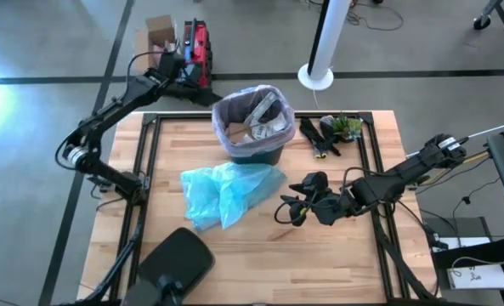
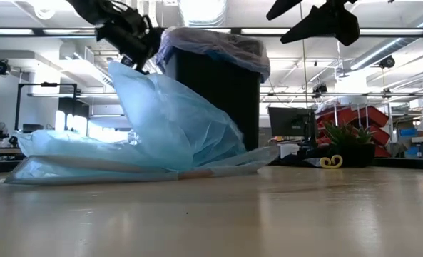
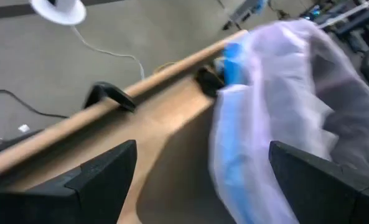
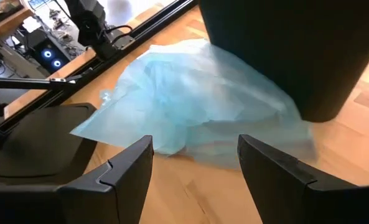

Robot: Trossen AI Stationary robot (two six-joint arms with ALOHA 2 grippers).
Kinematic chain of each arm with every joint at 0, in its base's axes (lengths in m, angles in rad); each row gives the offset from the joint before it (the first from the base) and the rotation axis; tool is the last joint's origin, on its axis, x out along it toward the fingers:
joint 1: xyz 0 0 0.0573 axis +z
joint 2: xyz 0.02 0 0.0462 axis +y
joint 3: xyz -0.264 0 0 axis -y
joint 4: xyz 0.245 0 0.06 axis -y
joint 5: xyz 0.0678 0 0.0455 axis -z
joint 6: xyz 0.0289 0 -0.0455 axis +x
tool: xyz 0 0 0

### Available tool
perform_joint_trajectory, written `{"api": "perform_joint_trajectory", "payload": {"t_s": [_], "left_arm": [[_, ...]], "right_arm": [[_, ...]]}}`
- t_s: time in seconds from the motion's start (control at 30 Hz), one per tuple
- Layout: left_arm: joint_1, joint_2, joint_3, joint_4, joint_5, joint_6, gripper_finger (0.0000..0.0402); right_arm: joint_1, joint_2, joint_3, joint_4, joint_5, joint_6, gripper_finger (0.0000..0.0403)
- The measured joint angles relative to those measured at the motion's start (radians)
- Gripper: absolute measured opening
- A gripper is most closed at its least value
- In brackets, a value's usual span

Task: Place trash/remove bag and relplace
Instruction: Remove the pink trash bag from the trash bin

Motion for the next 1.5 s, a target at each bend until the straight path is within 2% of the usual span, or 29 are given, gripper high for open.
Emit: {"api": "perform_joint_trajectory", "payload": {"t_s": [0.13,0.23,0.37,0.43,0.5,0.57,0.67,0.73,0.93,1.03,1.1,1.23,1.3,1.4,1.5], "left_arm": [[-0.084,-0.128,-0.120,0.051,-0.057,-0.042,0.0350],[-0.171,-0.224,-0.242,0.133,-0.145,-0.090,0.0350],[-0.304,-0.348,-0.403,0.297,-0.258,-0.177,0.0350],[-0.395,-0.418,-0.481,0.411,-0.355,-0.210,0.0350],[-0.509,-0.482,-0.545,0.534,-0.504,-0.219,0.0350],[-0.632,-0.534,-0.598,0.619,-0.696,-0.207,0.0350],[-0.826,-0.575,-0.646,0.669,-1.019,-0.159,0.0350],[-0.941,-0.583,-0.653,0.668,-1.199,-0.138,0.0350],[-1.184,-0.561,-0.641,0.669,-1.554,-0.133,0.0347],[-1.277,-0.538,-0.629,0.667,-1.694,-0.133,0.0327],[-1.318,-0.526,-0.626,0.666,-1.740,-0.133,0.0301],[-1.332,-0.506,-0.626,0.653,-1.738,-0.139,0.0237],[-1.318,-0.507,-0.626,0.621,-1.701,-0.147,0.0206],[-1.246,-0.530,-0.626,0.551,-1.626,-0.172,0.0161],[-1.119,-0.589,-0.606,0.426,-1.451,-0.155,0.0122]], "right_arm": [[0.001,0.000,0.000,-0.002,-0.003,-0.010,0.0229],[0.001,0.000,0.000,-0.002,-0.006,-0.034,0.0231],[0.004,-0.005,0.000,-0.004,-0.009,-0.082,0.0228],[0.005,-0.012,0.000,-0.003,-0.008,-0.108,0.0227],[0.008,-0.019,0.000,-0.003,-0.009,-0.124,0.0228],[0.010,-0.027,0.000,-0.006,-0.012,-0.139,0.0231],[0.012,-0.035,0.000,-0.007,-0.040,-0.159,0.0236],[0.016,-0.035,0.000,-0.008,-0.057,-0.174,0.0238],[0.020,-0.036,0.000,-0.044,-0.091,-0.165,0.0234],[0.018,-0.053,0.000,-0.041,-0.108,-0.107,0.0237],[0.012,-0.068,0.000,-0.040,-0.093,-0.083,0.0242],[-0.003,-0.092,0.000,-0.090,-0.044,-0.065,0.0251],[-0.014,-0.097,0.000,-0.153,-0.025,-0.039,0.0253],[-0.043,-0.097,0.000,-0.240,-0.051,0.053,0.0252],[-0.082,-0.103,-0.002,-0.270,-0.102,0.103,0.0246]]}}
